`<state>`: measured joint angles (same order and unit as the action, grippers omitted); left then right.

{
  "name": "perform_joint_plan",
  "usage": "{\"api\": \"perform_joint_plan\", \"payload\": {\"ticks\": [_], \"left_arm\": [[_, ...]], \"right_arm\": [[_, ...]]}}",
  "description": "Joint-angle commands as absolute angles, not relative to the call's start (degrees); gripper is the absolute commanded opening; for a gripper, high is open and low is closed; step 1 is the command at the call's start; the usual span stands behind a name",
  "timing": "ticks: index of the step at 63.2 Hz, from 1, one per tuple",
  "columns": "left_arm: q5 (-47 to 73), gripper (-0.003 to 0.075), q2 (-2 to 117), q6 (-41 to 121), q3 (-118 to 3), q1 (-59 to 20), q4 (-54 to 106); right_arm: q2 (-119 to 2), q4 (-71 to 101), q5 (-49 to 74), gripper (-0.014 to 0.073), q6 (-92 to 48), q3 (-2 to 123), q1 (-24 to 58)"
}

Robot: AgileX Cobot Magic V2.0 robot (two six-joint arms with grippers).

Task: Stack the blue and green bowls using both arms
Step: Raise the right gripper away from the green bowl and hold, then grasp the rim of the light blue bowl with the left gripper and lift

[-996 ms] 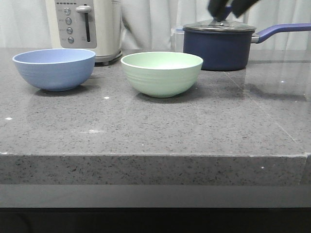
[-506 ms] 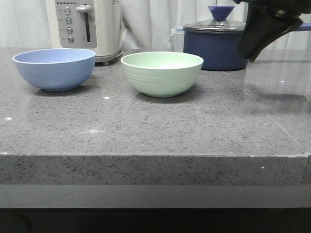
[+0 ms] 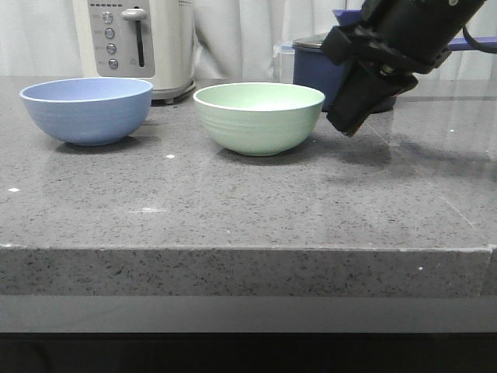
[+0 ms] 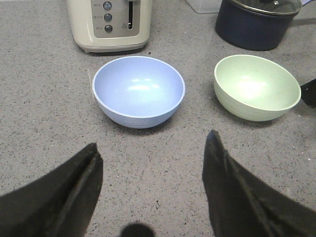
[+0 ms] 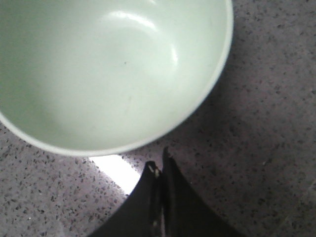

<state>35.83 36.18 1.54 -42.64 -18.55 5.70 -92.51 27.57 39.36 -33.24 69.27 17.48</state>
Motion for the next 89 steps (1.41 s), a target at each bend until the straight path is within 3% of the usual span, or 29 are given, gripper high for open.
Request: {"api": "perform_joint_plan", "payload": {"ticks": [1,46,89], "left_arm": [[31.57,0.0442,36.57,1.50,-44.45,-19.01,6.32],[34.92,0.0442,38.67,1.50,-45.85,-19.01,5.95],[47.58,0.0442,77.96,1.50,-73.16,-7.17,10.28]], "right_arm": [[-90.26,29.47,36.79,-0.0063,-33.98,70.71,17.42],[-90.26,29.47,35.51,-0.0063,-33.98,70.71,17.42],[-90.26,29.47,35.45,-0.0063,-33.98,70.71,17.42]]}}
